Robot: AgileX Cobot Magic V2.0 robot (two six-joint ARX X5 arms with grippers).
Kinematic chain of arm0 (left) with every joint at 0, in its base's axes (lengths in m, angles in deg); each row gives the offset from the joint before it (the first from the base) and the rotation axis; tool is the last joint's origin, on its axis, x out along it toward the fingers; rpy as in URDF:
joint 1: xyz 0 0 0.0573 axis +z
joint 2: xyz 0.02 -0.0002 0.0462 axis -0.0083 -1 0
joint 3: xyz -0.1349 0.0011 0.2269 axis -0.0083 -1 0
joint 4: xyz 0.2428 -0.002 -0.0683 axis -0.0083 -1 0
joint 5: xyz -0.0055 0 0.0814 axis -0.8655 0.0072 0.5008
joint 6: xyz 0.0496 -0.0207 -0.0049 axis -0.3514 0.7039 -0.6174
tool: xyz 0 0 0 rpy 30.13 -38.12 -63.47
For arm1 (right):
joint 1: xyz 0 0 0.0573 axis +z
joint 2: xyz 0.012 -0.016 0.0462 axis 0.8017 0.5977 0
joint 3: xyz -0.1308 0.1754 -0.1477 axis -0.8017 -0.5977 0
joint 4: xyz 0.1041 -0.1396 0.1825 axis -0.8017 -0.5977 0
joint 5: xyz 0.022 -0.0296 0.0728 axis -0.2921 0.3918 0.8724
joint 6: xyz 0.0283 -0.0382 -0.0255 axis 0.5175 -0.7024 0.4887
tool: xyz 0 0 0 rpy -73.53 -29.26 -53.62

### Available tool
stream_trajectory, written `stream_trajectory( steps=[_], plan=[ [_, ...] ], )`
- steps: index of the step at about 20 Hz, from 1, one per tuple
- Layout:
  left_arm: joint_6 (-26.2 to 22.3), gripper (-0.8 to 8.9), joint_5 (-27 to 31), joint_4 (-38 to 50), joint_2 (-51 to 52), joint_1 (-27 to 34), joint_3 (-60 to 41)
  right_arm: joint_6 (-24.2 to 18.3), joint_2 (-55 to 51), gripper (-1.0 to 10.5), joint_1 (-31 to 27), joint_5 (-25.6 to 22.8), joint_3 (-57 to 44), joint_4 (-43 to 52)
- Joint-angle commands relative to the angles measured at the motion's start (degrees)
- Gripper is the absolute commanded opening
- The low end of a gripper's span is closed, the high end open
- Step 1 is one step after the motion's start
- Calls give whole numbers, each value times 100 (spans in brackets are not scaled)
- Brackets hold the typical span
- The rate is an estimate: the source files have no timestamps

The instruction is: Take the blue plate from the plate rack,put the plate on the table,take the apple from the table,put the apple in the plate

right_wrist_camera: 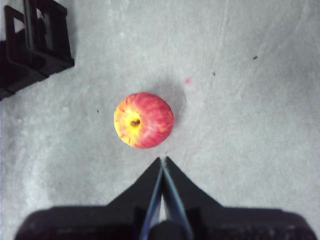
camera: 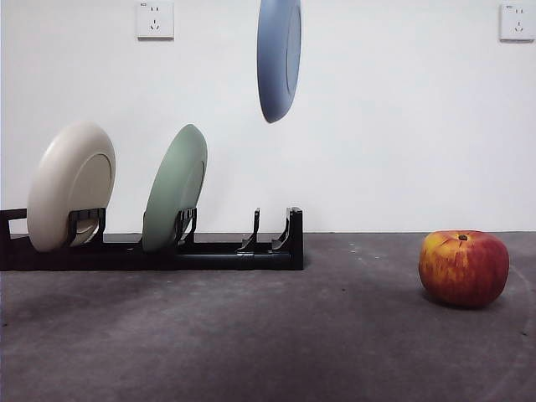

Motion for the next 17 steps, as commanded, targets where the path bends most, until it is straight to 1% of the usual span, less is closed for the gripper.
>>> stream_trajectory(
  steps=[1,4,8,11,12,14,17],
  plan=[
    [-278,-8,4,26,151,-96,15,-33,7,2,7,7,20,-15],
    [-529,-8,-2,-4,363,-249,15,-42,7,1,7,68,20,-31],
    [-713,-8,87,-28,776,-579,7,-42,7,2,7,66,20,-48],
    [-1115,-8,1180,-68,1180,-1021,-267,-59,7,2,7,66,20,-39],
    [-1161,-8,1360,-68,1423,-1174,-608,-66,7,2,7,63,20,-39],
    [-1259,-8,1731,-66,2017,-1445,-1598,-66,7,2,7,63,20,-35],
    [-1309,-8,2479,-63,2946,-1934,-3425,-81,7,2,7,61,20,9]
  ],
)
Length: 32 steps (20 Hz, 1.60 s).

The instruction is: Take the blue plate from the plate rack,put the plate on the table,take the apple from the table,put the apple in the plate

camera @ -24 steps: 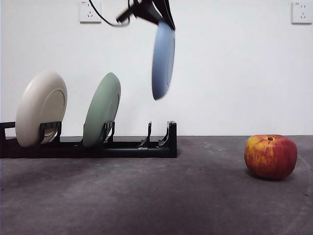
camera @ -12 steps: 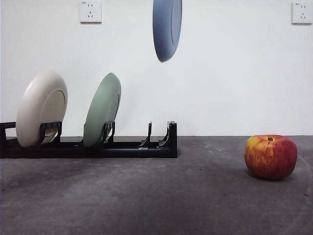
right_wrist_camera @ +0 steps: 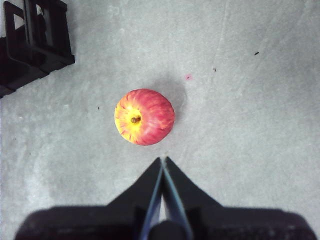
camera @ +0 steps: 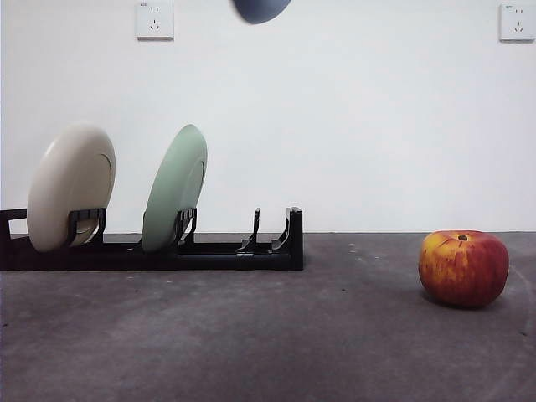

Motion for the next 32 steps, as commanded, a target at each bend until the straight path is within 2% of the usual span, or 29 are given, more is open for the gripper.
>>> stream_trajectory(
  steps=[1,6,10,13,14,18,23,30,32],
  plan=[
    [-122,-8,468,-20,570,-275,-1322,-79,7,2,7,11,20,44],
    [24,-8,811,-22,1001,-837,-2898,-155,7,2,4,-9,20,37],
    [94,-8,922,-22,999,-994,-3845,-249,7,2,4,-9,20,42],
    [212,-8,1805,-15,990,-1025,-4623,-278,7,2,7,-48,20,55],
    [192,-8,1871,-4,925,-1025,-4828,-299,7,2,7,-50,20,98],
    [118,-8,1812,122,538,-1060,-5392,-319,7,2,7,-50,20,297],
    [-177,-8,1355,1499,439,-1115,-6072,-367,7,3,7,-48,20,363],
    [-713,-8,1355,1615,-372,-1204,-6111,-352,7,9,7,-48,20,483],
    [-697,-5,1126,1635,-599,-1213,-6111,-354,7,11,7,-44,20,470]
  ],
)
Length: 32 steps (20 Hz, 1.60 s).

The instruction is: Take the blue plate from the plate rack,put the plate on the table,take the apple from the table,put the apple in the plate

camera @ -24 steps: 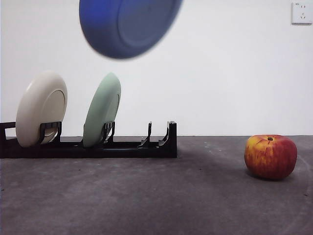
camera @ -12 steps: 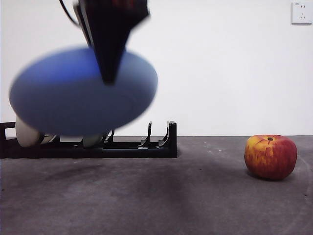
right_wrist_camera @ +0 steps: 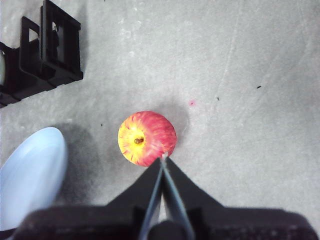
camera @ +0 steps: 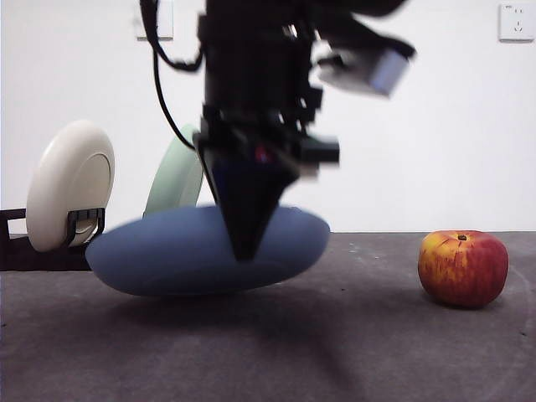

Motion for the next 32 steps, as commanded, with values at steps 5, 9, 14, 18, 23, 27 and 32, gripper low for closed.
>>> stream_trajectory(
  steps=[5,9,14,18,23,27,32],
  plan=[
    [9,103,-656,103,-258,-17,-50,-68,22,172,48,17,20,22],
    [7,258,-1019,96,-258,-17,-52,-48,188,199,391,17,20,20],
    [184,446,-1126,7,-234,-15,-17,140,632,291,896,-175,20,186],
    [385,440,-1147,-205,315,-15,13,304,1130,706,1211,-153,101,573],
    [542,197,-1141,-256,1650,188,17,251,2267,734,1543,-514,857,238],
    [857,-6,-1093,-254,2837,470,17,85,3064,734,1897,-1016,1335,-122],
    [905,-5,214,-385,3956,1032,17,116,3742,734,2107,-1165,1333,-35]
  ],
)
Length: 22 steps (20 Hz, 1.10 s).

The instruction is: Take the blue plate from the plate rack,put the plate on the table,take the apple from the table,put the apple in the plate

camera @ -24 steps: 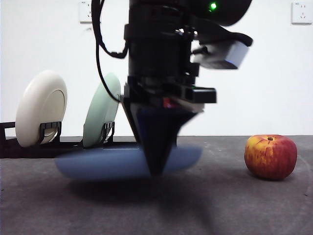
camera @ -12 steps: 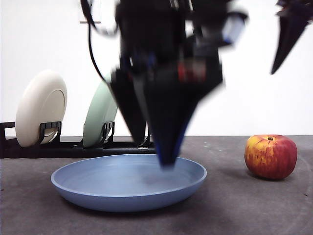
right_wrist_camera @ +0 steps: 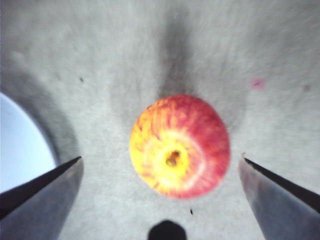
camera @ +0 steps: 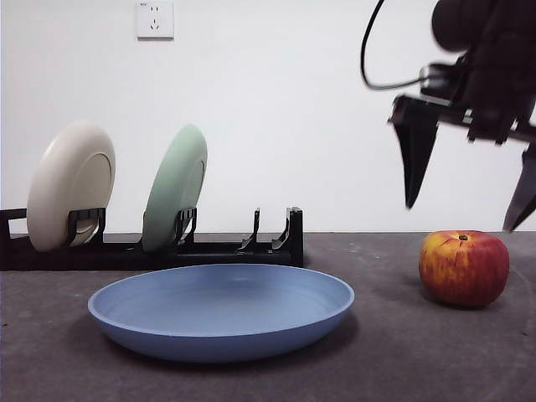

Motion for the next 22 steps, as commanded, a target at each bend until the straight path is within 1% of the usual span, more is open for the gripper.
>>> stream_trajectory(
  steps=[1,2,5,6,10,11,14,15,16,17,19,21,22],
  plan=[
    [79,-5,621,-155,354,302,-13,-11,267,734,37,-249,-11,55],
    [76,-5,855,-232,490,459,-13,-11,365,734,39,-356,-11,55],
    [76,-5,1353,-424,807,984,-13,-2,605,733,37,-358,-13,144],
    [76,-5,1427,-466,885,1150,-13,-9,684,731,37,-356,-20,177],
    [72,-5,1434,-688,1078,1663,-13,-39,1003,718,68,-308,-20,295],
    [72,-5,1434,-763,1104,1746,-13,-37,1078,691,70,-291,-20,256],
    [70,-5,1443,-931,1165,1945,-13,-39,1169,460,120,-295,-22,293],
    [72,-5,1443,-957,1187,1985,-11,-33,1143,401,144,-295,-22,321],
    [72,-5,1440,-962,1207,2024,-13,-33,1134,357,146,-286,-20,352],
    [76,-5,1440,-957,1220,2044,-13,-26,1134,336,162,-249,-20,345],
    [76,-5,1440,-960,1246,2048,-13,-4,1134,324,221,-254,-20,299],
    [79,-5,1440,-960,1250,2048,-13,-11,1130,164,264,-273,-20,302],
    [79,-5,1440,-966,1250,2048,-13,-4,1130,100,295,-271,-20,317]
  ],
)
